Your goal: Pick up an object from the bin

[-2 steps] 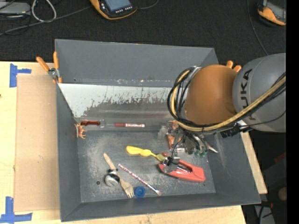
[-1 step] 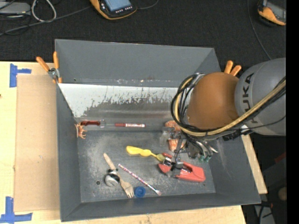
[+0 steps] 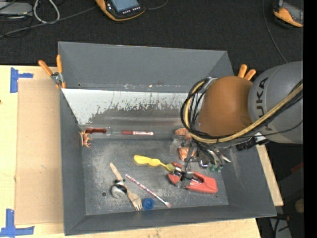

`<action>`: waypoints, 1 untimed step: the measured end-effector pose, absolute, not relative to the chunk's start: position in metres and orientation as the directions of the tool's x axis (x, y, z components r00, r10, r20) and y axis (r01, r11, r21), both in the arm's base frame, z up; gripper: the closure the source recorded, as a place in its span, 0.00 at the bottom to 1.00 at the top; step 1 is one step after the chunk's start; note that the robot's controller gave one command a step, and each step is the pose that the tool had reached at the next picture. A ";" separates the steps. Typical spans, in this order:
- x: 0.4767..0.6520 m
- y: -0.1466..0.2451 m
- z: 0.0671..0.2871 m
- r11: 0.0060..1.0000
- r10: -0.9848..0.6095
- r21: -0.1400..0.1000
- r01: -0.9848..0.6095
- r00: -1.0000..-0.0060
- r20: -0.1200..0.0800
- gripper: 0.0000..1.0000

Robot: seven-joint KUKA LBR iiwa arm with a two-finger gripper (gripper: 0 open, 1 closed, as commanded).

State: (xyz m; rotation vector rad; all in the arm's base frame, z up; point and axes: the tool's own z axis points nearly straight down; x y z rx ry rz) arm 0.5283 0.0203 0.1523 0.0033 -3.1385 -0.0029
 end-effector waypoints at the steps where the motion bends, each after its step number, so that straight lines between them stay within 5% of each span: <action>1: 0.537 -0.012 0.127 0.985 0.170 0.003 0.170 -0.985 0.000 0.00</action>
Offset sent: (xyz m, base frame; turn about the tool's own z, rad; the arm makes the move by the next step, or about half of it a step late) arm 0.0201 -0.0527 -0.0654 -0.2193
